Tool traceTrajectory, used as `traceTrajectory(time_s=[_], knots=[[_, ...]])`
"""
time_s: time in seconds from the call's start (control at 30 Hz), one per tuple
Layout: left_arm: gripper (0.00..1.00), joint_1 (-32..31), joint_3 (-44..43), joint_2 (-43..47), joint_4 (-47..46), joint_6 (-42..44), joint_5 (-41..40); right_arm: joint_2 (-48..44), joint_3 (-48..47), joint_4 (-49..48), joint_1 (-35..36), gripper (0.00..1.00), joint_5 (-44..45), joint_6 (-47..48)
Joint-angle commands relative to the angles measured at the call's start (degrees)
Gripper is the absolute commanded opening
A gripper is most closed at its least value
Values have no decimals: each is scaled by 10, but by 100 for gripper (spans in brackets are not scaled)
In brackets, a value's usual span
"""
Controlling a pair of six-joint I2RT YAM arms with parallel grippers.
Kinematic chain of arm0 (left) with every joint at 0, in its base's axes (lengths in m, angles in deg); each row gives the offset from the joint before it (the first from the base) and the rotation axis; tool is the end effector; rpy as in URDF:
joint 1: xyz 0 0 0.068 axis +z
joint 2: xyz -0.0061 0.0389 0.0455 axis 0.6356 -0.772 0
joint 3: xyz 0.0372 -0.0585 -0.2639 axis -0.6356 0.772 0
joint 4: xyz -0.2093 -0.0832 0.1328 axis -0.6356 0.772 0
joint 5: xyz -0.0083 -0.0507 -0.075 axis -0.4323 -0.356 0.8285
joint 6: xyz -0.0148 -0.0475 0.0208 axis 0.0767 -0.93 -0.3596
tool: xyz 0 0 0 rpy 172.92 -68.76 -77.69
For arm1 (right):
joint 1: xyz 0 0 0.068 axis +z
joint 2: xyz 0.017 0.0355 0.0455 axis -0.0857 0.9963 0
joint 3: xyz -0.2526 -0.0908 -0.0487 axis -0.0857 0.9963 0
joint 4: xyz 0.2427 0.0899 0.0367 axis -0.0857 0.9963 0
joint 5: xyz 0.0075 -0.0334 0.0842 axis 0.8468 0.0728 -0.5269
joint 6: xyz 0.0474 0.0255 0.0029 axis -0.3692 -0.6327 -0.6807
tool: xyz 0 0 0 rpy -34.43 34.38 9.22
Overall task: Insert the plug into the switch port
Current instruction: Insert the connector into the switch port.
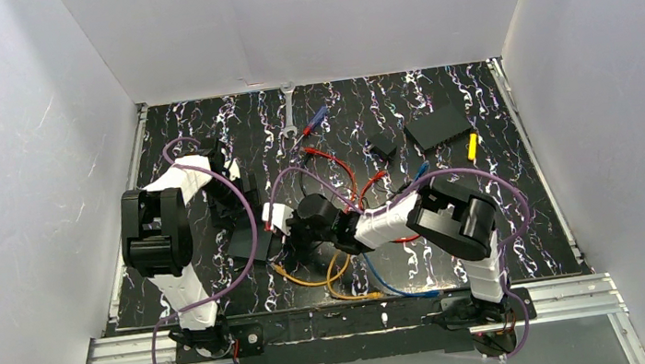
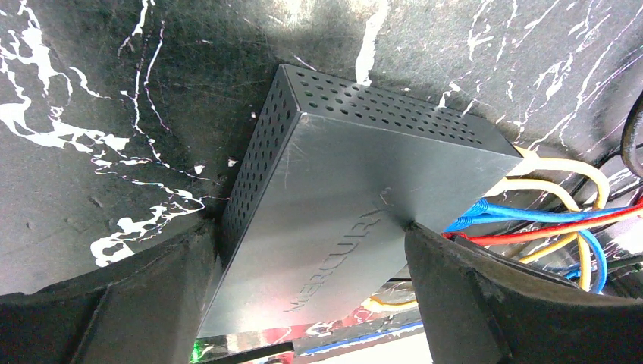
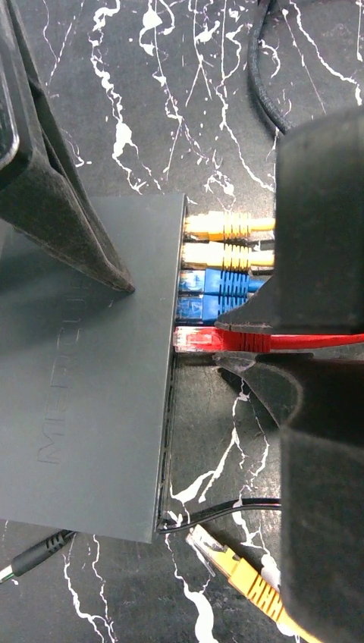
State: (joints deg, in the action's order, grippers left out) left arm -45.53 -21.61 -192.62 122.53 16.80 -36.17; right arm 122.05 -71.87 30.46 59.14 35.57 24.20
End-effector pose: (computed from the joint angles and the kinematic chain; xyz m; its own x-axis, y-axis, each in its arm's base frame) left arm 0.3355 -0.0442 0.1648 -0.9850 -0.1206 -0.1231 -0.0834 0.9587 -0.2718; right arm 0.1768 0.3651 0.1493 0.1498 -0.4649 -0.8726 -0.9106 0.2790 -0.3050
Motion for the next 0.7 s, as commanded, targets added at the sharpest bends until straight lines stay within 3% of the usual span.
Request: traceTrajectory(time_s=[0.0,0.67], knots=[[89,-13,7,-21,15,5,-27,17,-24,-17,6,1,9,11],[89,-15,6,-23,16,6,-28,-2,-14,-39,12,1,60,-10]])
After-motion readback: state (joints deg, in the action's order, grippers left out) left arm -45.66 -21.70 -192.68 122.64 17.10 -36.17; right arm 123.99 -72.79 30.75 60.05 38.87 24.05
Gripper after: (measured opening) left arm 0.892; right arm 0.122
